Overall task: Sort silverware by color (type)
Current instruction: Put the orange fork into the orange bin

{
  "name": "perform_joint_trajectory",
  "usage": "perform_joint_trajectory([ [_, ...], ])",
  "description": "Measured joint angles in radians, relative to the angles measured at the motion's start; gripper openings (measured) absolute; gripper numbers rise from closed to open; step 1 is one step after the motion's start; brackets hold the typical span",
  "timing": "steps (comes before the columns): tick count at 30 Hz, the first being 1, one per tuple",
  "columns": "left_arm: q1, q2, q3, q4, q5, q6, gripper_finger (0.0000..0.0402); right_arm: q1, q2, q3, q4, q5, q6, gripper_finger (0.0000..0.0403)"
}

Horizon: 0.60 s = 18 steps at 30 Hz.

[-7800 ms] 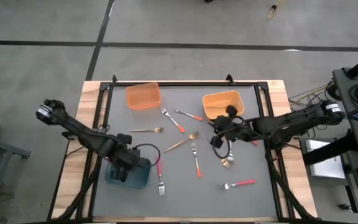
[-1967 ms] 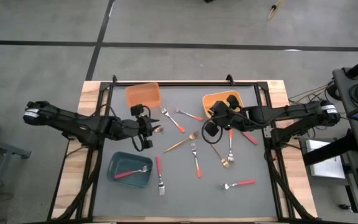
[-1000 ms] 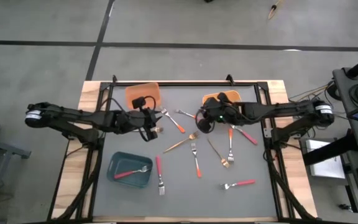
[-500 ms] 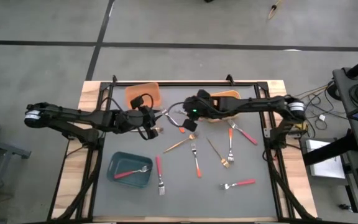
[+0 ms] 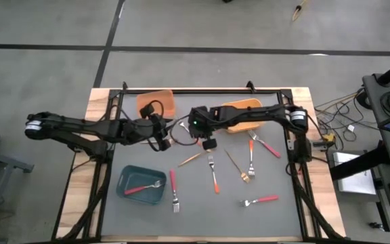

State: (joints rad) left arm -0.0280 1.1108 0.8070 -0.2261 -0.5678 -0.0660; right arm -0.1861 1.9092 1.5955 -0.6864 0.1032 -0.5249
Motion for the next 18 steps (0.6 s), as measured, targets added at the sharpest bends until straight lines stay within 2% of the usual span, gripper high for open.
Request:
perform_joint_trajectory([
  [10, 0.0, -0.03, 0.0, -0.007, -0.039, 0.004, 0.0076, -0.117, 0.107, 0.088, 0.01, 0.002, 0.211, 0.0059],
  [18, 0.0, -0.033, -0.002, -0.017, -0.052, 0.004, 0.0076, -0.142, 0.204, 0.191, -0.09, 0.001, 0.211, 0.0059],
])
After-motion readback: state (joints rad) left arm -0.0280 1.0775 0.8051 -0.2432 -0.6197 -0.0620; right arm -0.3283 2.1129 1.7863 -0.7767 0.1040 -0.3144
